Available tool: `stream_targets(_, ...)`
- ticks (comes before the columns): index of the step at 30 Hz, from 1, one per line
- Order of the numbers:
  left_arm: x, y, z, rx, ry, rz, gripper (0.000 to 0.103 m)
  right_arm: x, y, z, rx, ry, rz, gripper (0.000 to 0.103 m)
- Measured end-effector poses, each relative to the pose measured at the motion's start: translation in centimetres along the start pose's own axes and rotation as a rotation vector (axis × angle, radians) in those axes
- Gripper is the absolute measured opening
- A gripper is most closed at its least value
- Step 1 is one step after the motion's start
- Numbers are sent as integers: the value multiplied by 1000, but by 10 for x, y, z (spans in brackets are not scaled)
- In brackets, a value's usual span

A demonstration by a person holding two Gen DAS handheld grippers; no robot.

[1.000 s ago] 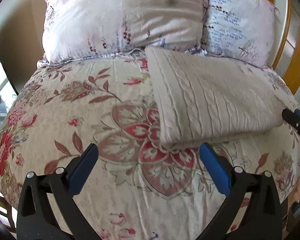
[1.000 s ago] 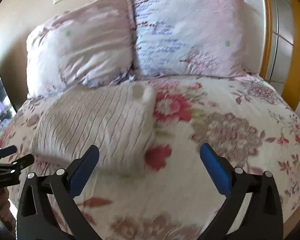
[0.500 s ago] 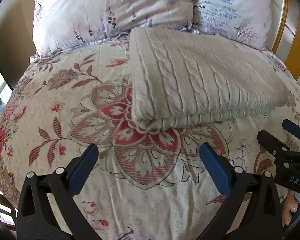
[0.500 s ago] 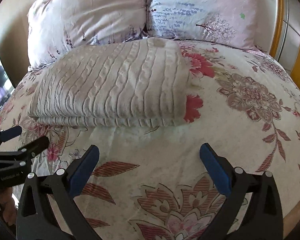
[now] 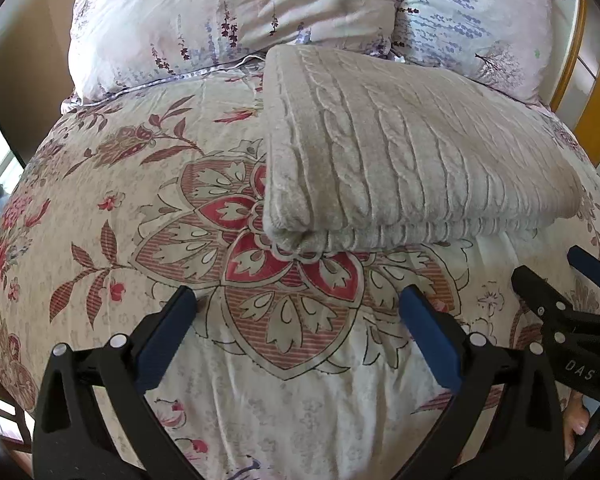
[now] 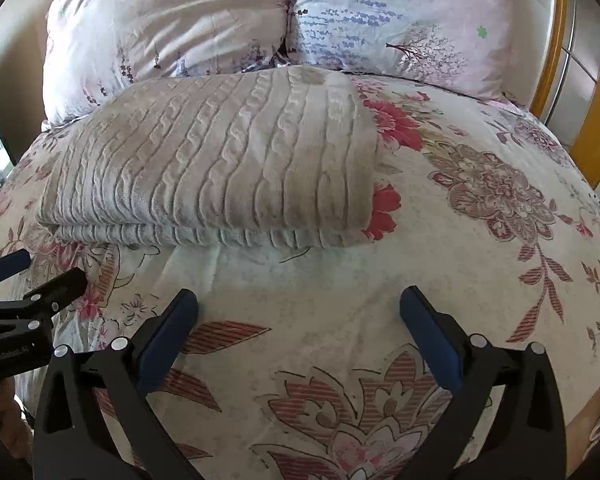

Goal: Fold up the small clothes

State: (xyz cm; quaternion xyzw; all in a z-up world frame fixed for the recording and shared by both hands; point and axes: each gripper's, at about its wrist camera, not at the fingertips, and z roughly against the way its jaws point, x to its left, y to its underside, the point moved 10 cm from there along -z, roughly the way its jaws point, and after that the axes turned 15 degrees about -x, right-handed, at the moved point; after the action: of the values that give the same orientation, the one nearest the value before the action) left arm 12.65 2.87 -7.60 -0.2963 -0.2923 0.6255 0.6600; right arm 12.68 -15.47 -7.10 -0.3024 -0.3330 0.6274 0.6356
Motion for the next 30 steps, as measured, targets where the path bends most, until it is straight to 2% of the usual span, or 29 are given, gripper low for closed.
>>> stream_targets(30,1,1,1,10,-13,10,101,-1,0,0,-2,0,0,102)
